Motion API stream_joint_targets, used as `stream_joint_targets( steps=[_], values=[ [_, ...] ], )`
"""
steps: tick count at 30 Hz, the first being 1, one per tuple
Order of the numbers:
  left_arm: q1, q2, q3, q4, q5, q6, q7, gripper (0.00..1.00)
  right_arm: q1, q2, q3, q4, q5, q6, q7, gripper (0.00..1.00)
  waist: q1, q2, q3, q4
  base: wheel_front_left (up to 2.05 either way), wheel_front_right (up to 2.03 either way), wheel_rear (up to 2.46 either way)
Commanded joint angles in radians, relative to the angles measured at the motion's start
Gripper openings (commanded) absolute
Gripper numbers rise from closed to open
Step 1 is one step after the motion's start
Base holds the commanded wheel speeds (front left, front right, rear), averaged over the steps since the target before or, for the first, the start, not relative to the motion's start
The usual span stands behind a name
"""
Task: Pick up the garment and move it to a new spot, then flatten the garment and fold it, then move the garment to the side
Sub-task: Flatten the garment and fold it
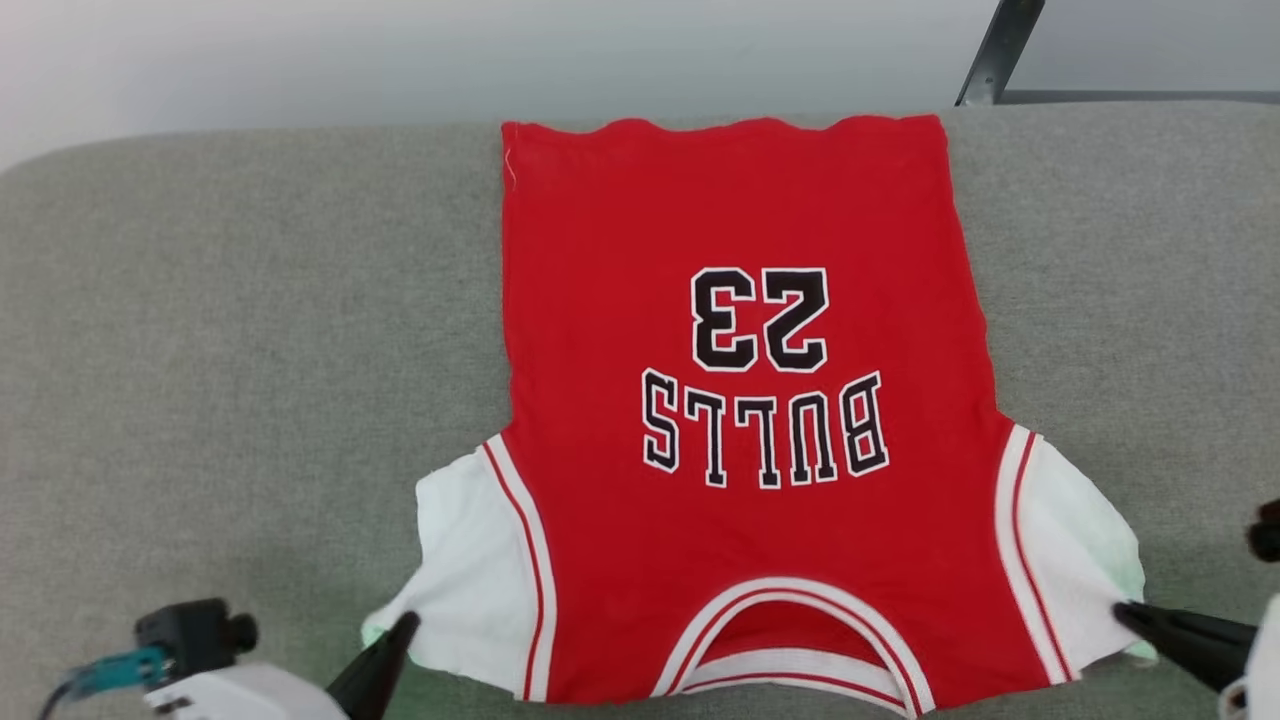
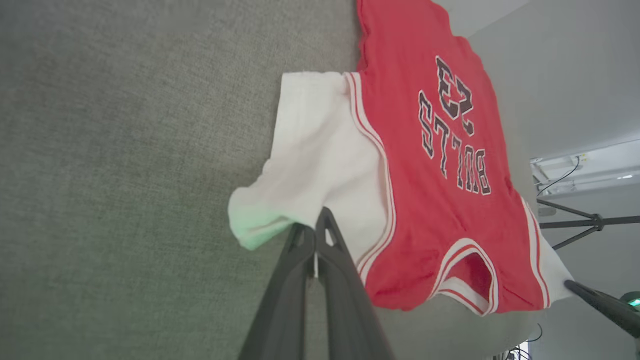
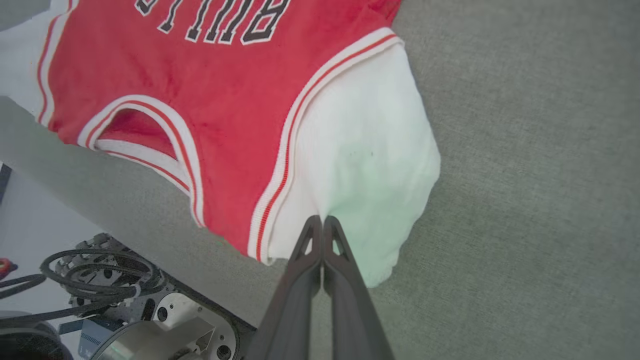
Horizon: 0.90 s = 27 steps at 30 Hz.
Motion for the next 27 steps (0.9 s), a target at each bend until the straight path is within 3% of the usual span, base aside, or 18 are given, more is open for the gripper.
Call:
stream_joint_targets(
  steps=[1,9,19,27],
  values=[
    [-0.044,-0.004,-0.032,0.046,0.036,0.007,0.009,0.0,-0.041,0.022,0.034,0.028,-0.004,-0.001,0.02,0.0,0.0,-0.0001,0.017,0.003,0.0,0.0,0.0],
    [-0.15,-0.042,-0.133,0.201,0.133,-0.002,0.011,0.0,-0.123,0.072,0.158,0.202,-0.056,-0.001,0.017,0.0,0.0,-0.0001,0.051,0.016,0.0,0.0,0.0],
    [-0.194,-0.094,-0.194,0.342,0.163,-0.033,0.002,0.0,-0.177,0.115,0.259,0.371,-0.111,-0.002,-0.074,0.0,0.0,-0.0001,0.074,0.025,0.0,0.0,0.0],
    [-0.212,-0.125,-0.202,0.435,0.145,-0.064,-0.006,0.0,-0.226,0.126,0.334,0.43,-0.107,-0.005,-0.125,0.0,0.0,-0.0001,0.072,0.022,0.0,0.0,0.0]
  ],
)
